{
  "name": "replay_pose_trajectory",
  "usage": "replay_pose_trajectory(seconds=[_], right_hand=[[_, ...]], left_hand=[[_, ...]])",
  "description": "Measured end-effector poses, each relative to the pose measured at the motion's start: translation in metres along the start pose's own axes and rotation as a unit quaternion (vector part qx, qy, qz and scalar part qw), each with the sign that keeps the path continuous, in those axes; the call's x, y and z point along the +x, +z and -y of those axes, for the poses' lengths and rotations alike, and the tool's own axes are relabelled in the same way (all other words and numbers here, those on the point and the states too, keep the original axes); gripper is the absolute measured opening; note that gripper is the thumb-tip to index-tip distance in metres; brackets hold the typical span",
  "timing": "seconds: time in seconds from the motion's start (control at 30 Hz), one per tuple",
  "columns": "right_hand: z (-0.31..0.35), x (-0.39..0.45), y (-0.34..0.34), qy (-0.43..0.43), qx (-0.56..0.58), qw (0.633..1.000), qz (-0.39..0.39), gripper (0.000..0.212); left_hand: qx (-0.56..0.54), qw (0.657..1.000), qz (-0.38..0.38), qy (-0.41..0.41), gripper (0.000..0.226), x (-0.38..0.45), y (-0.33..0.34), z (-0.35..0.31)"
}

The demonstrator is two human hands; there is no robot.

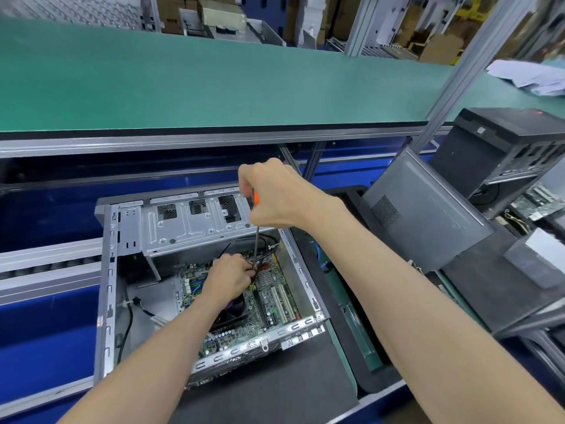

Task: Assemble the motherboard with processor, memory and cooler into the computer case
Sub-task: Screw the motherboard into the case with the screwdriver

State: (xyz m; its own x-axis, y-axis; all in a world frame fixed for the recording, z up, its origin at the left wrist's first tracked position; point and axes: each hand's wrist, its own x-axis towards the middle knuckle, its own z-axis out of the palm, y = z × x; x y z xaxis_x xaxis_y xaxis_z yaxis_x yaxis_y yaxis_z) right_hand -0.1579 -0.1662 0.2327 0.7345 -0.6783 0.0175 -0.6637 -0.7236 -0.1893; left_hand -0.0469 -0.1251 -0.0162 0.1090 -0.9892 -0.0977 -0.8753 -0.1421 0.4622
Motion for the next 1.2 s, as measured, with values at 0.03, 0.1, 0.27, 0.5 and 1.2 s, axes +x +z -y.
replay_pose_trajectory(seconds=[0.03,0.1,0.27,0.5,1.2], right_hand=[[-0.004,0.000,0.000,0.006,-0.004,1.000,0.001,0.030],[-0.010,0.000,0.001,0.023,-0.008,1.000,-0.018,0.029],[-0.013,-0.003,0.004,0.027,0.001,0.998,-0.059,0.028],[-0.015,-0.007,0.009,0.046,0.052,0.994,-0.080,0.029],[-0.022,-0.029,0.144,0.170,0.249,0.946,-0.115,0.037]], left_hand=[[0.000,1.000,0.002,0.001,0.022,0.000,0.000,0.000],[0.002,1.000,0.004,0.003,0.022,0.001,0.001,0.001],[-0.032,0.999,-0.002,-0.008,0.021,0.000,0.000,-0.001],[-0.130,0.991,-0.009,-0.020,0.019,-0.006,-0.010,-0.003],[-0.766,0.582,-0.036,-0.272,0.033,-0.039,-0.038,0.003]])
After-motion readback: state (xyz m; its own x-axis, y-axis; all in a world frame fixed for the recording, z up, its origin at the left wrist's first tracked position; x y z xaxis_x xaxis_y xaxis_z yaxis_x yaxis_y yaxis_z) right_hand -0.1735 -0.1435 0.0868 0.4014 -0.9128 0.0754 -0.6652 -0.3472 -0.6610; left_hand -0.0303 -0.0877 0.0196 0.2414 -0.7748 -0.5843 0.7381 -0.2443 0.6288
